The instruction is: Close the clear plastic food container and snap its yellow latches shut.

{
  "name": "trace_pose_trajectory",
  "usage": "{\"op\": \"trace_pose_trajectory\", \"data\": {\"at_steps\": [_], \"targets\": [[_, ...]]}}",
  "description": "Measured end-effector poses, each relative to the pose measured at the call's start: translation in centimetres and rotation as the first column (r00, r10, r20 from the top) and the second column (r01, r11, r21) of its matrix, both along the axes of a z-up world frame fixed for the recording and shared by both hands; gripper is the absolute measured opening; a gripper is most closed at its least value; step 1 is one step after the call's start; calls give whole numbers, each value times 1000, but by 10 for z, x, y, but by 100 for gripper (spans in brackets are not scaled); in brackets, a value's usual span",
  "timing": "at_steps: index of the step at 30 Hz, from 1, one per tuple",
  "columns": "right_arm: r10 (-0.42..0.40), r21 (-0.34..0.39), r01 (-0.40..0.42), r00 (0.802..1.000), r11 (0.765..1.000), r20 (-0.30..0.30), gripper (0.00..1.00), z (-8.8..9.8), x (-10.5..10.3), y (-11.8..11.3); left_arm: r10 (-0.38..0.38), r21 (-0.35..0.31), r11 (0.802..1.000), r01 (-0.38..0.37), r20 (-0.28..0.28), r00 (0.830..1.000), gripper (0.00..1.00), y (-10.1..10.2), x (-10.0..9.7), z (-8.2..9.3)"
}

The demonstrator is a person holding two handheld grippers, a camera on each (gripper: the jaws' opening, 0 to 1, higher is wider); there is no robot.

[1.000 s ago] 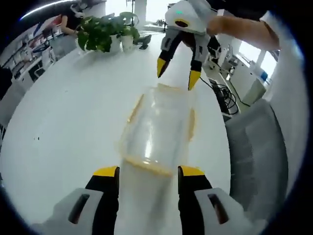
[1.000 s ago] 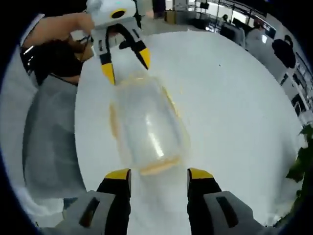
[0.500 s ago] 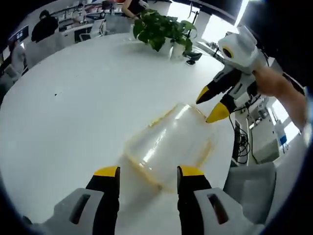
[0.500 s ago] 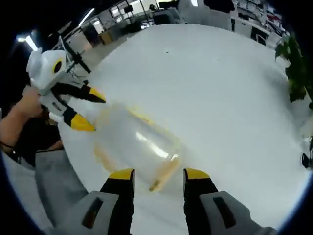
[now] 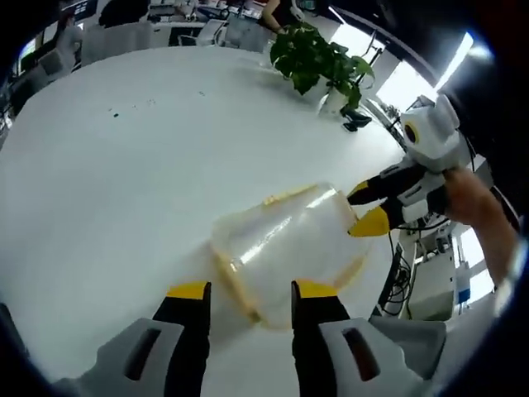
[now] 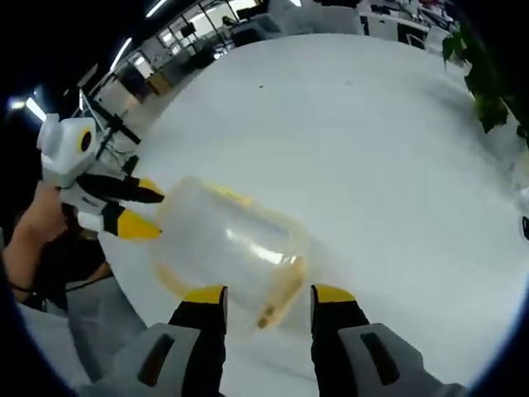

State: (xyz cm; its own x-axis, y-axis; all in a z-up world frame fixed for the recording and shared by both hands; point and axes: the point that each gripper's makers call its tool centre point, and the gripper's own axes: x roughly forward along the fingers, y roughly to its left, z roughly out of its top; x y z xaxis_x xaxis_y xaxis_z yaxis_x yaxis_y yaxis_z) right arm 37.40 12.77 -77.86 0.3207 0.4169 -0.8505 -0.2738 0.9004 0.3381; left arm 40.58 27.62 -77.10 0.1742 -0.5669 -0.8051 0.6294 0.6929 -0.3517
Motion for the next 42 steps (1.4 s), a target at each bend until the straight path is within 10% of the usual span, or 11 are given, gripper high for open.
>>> {"op": "trace_pose_trajectory", "data": {"at_steps": [20, 21, 42], "targets": [[-52, 108, 51, 999, 993, 4, 31, -2, 7, 11, 18, 11, 1000, -18, -2, 1000, 27, -10, -1, -4], [-50, 79, 57, 995, 995, -84, 30, -3, -8, 7, 14, 6, 1000, -14, -3, 1000, 26, -10, 0, -8], [-6, 73, 7, 1000, 997, -18, 40, -2, -2, 13, 44, -58, 997, -47, -43, 998, 32, -10, -1, -6]]}}
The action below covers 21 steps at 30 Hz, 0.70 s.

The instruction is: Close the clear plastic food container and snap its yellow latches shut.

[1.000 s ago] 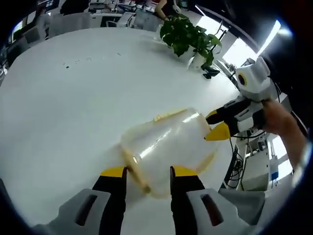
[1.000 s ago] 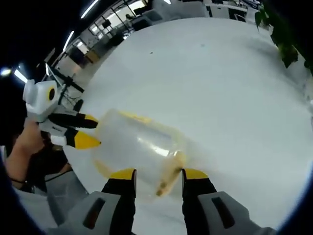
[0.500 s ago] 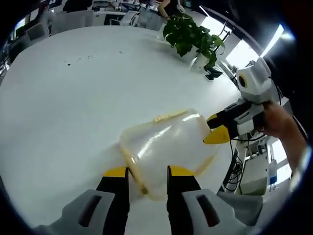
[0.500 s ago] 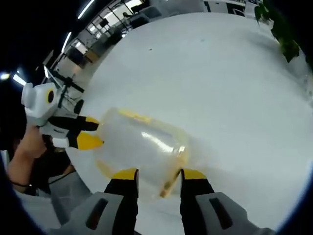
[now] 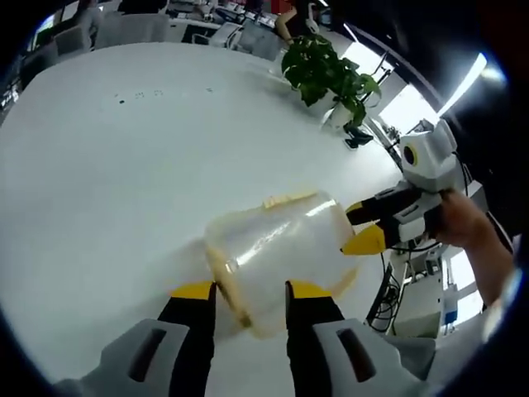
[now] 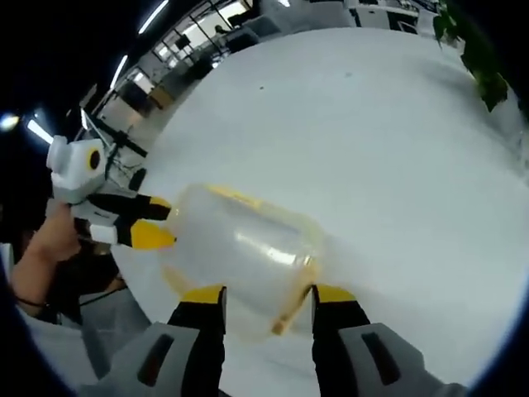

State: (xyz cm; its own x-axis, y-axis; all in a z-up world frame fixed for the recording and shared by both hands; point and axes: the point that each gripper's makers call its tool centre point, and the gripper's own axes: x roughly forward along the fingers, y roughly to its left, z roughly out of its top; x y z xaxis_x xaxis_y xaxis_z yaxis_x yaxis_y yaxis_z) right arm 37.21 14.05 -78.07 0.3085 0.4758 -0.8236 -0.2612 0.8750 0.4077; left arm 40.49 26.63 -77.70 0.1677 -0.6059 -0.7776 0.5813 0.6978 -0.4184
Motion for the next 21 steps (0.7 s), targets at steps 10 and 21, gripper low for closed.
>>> {"op": "trace_pose_trajectory", "data": {"at_steps": [10, 21], "targets": [[105, -56, -104, 994, 993, 10, 41, 4, -2, -3, -158, 34, 987, 157, 59, 986, 38, 1, -9, 3], [212, -135, -208, 977, 969, 16, 41, 10, 0, -9, -290, 110, 954, 279, 91, 953, 38, 9, -8, 6]]}}
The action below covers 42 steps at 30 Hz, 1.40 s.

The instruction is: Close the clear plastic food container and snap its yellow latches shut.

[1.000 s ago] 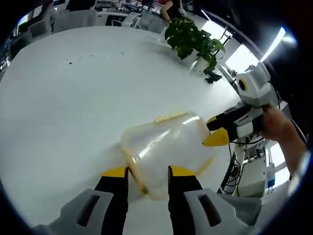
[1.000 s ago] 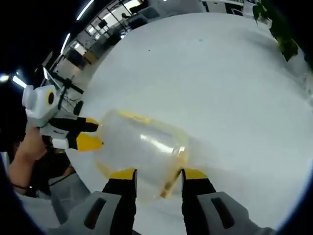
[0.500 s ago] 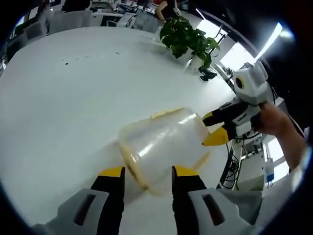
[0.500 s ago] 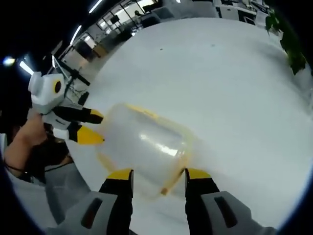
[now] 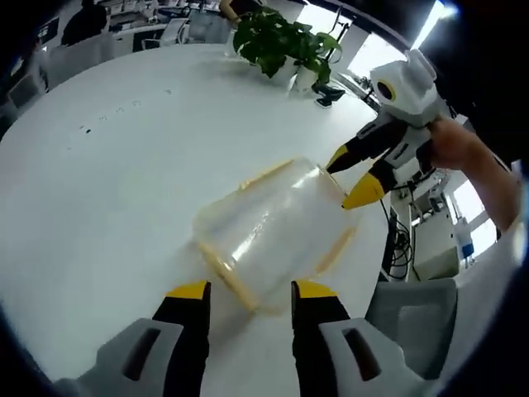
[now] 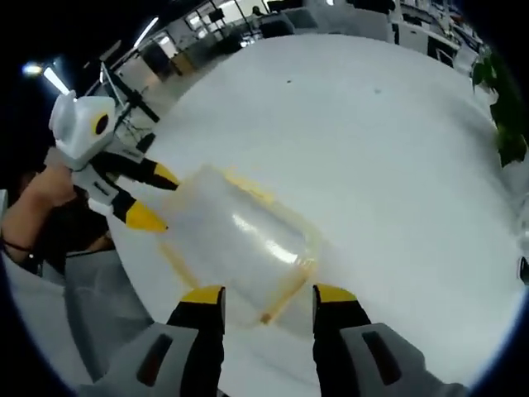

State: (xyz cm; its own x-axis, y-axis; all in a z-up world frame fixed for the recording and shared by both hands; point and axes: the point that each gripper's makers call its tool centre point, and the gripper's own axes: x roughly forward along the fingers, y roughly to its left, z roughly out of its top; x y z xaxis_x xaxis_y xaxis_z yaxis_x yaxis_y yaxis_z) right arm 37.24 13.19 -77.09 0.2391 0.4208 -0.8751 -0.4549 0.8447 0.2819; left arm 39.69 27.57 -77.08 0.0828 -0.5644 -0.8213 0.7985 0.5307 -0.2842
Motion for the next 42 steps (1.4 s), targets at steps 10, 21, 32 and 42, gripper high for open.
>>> {"op": "trace_pose_trajectory", "data": {"at_steps": [10, 21, 32, 42], "targets": [[156, -143, -152, 988, 978, 17, 40, -1, 1, -9, -117, 32, 993, 115, 45, 992, 38, 1, 3, 8], [322, -217, -306, 946, 927, 42, 41, 5, 5, -6, -281, 87, 958, 273, 101, 955, 40, -4, 3, 13], [471, -270, -442, 881, 855, 47, 42, 7, 7, 6, -420, 138, 905, 402, 142, 896, 40, -11, 2, 13], [561, -282, -528, 827, 801, 45, 39, 4, 6, 13, -514, 160, 857, 490, 195, 835, 39, -21, 3, 14]]}}
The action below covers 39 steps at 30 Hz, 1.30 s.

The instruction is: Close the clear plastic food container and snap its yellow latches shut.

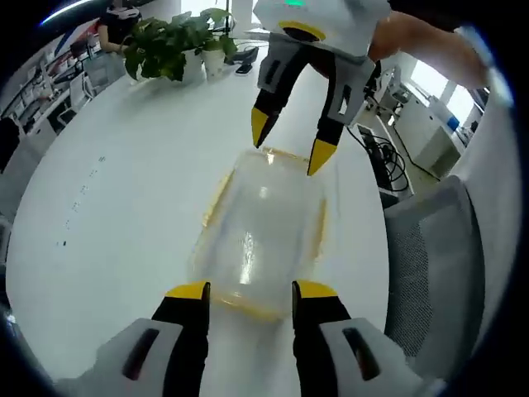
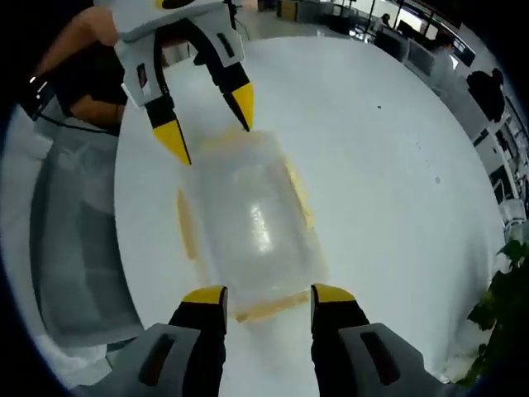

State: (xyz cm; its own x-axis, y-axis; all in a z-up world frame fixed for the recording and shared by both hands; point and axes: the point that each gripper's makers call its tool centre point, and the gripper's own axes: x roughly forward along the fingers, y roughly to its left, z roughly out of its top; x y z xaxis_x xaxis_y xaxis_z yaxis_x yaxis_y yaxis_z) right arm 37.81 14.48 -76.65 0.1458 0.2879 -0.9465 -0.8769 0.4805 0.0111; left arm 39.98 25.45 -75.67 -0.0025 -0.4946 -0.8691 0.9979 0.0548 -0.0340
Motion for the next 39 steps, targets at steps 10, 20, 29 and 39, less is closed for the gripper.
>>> {"op": "trace_pose_trajectory", "data": {"at_steps": [10, 20, 29, 39], "targets": [[51, 21, -52, 999, 998, 17, 38, 1, 4, 12, -71, -14, 997, 72, 37, 997, 37, -13, -1, -1], [72, 63, -74, 997, 995, 29, 38, 1, 6, 34, -76, -57, 995, 78, 45, 996, 35, -31, -4, 0], [82, 81, -85, 996, 993, 36, 37, 2, 9, 46, -73, -79, 994, 76, 39, 997, 34, -42, -8, 0], [93, 96, -98, 994, 991, 56, 38, 5, 16, 49, -74, -89, 993, 77, 39, 997, 34, -46, -12, -1]]}}
